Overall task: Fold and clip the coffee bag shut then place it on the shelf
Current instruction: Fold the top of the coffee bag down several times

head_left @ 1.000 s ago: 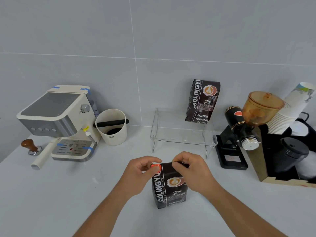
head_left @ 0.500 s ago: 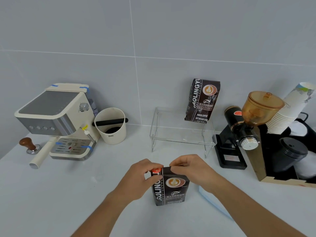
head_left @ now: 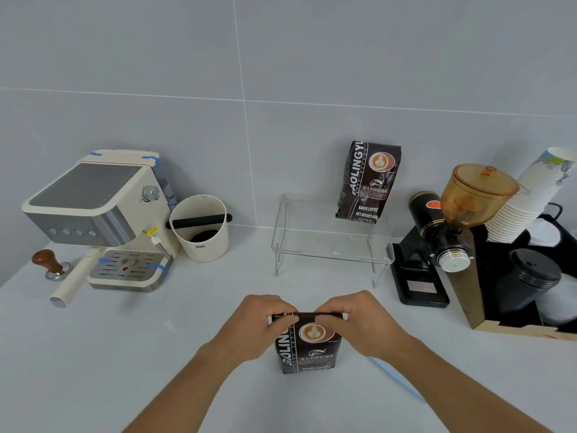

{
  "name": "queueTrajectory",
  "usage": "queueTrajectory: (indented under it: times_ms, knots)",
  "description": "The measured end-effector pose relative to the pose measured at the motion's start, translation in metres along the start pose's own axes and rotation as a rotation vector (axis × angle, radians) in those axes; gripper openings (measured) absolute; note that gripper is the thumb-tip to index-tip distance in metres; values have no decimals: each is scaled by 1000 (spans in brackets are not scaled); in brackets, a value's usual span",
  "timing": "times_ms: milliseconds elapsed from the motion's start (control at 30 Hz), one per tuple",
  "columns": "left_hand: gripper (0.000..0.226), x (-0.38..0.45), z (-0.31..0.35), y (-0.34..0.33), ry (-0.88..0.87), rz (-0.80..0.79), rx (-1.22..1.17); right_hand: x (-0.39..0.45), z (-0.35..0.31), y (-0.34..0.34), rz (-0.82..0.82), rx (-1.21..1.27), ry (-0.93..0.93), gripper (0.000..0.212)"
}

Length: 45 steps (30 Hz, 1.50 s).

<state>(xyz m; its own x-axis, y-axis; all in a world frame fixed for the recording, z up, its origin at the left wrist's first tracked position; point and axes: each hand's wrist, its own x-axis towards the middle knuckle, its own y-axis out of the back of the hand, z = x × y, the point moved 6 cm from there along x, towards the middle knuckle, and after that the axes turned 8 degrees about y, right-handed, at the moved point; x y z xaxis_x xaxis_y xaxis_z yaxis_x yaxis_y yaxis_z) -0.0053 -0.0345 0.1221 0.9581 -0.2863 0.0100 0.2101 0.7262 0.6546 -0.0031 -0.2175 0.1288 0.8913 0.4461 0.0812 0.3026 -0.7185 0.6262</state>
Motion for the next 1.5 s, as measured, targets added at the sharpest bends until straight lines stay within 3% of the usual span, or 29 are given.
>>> queueTrajectory:
  times_ms: [133, 367, 567, 867, 967, 1200, 1300, 1400, 1500]
  knots:
    - [12, 4, -1, 1, -1, -37, -11, -1, -2, 7, -128, -63, 70, 20]
    - [13, 5, -13, 9, 82, -34, -109, -4, 18, 14, 115, 141, -60, 8]
    - [6, 9, -23, 13, 149, 10, -125, -3, 18, 14, -22, 141, -46, 19]
    - [23, 7, -22, 5, 133, 18, -264, -6, 31, 18, 181, 339, -88, 22]
    - [33, 6, -25, 4, 149, 100, -318, -6, 33, 18, 198, 357, -96, 18]
    - [32, 0, -37, -7, 260, 186, -501, -9, 29, 18, 143, 383, -72, 27]
    - [36, -2, -38, -9, 270, 217, -520, -15, 41, 27, 234, 410, -109, 23]
    - [38, -5, -40, -9, 270, 242, -531, -36, 80, 38, 279, 239, -238, 15]
    - [37, -8, -45, -12, 274, 261, -528, -72, 130, 37, 157, -131, -425, 20]
